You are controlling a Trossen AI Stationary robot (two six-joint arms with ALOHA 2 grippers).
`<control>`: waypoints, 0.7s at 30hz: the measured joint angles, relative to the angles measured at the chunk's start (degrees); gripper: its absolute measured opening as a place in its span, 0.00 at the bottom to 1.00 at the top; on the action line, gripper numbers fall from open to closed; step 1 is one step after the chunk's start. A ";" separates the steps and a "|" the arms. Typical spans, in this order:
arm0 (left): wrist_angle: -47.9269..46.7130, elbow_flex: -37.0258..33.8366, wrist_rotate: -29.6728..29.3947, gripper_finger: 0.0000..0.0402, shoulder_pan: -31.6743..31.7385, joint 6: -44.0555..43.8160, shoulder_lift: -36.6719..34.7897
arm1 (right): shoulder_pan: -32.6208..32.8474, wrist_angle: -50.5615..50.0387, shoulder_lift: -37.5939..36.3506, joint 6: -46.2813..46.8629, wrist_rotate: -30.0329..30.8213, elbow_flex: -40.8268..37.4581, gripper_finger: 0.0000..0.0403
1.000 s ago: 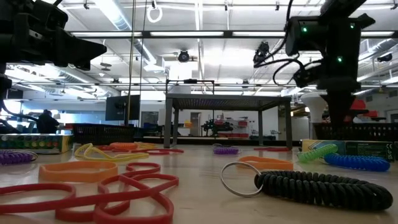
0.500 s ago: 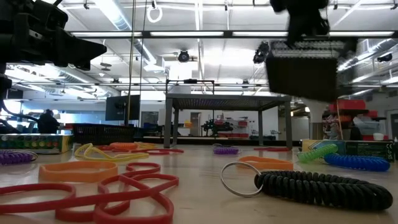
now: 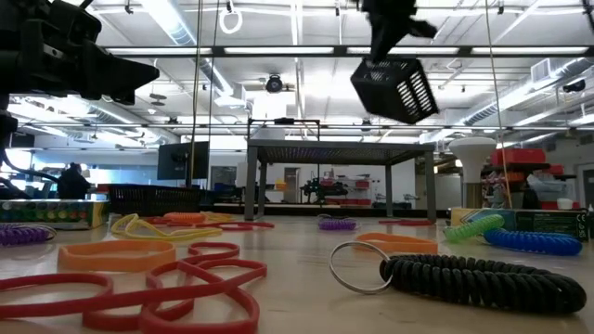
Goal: Sort rubber bands into baskets
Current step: Put the right black basket into the shelf
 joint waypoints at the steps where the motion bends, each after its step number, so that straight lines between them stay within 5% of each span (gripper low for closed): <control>1: 0.02 0.00 0.00 0.12 -0.01 0.00 -0.01 | -1.23 -1.22 1.86 -0.30 0.00 1.84 0.02; 10: 0.02 0.00 0.00 0.12 0.01 0.00 -0.01 | -10.31 -6.68 14.79 0.77 -2.12 11.36 0.03; 21: 0.02 0.02 0.01 0.12 0.01 -0.01 -0.01 | -13.29 -2.90 18.17 3.62 -4.50 11.65 0.11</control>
